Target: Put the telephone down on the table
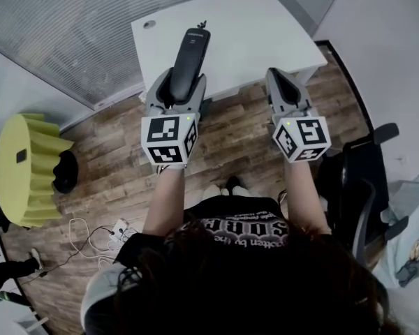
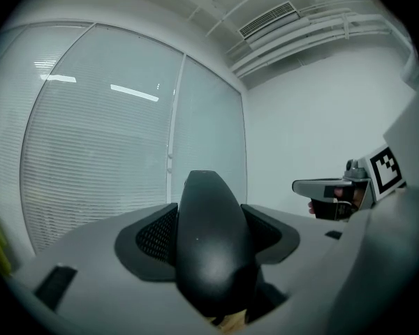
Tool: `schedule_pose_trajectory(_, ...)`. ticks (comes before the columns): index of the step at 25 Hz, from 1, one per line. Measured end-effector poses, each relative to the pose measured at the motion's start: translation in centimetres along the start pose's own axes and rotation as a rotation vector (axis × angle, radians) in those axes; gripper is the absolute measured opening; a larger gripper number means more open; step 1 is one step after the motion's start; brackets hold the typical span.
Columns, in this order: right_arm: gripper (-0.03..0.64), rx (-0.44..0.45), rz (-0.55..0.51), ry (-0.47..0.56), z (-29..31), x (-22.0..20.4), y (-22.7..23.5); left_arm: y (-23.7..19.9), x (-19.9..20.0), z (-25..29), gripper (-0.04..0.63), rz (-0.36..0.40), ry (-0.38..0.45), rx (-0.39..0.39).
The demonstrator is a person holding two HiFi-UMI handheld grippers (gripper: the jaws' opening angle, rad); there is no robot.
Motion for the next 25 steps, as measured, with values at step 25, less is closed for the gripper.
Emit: schedule_pose_trajectory(25,0.029,0.056,0.021,-0.013,7.1,-1.8,8.3,0.1,0.0,10.0,0.281,-0.008,-0.022,0.07)
Point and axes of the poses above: the fingertips, and each gripper's own axes: z forward along the fingers, y to its right, x out of its top, the point moved 4 cm from there along -z, backward along the fingers, and after that the axes turned 10 degrees about x, right-handed, at the moved point
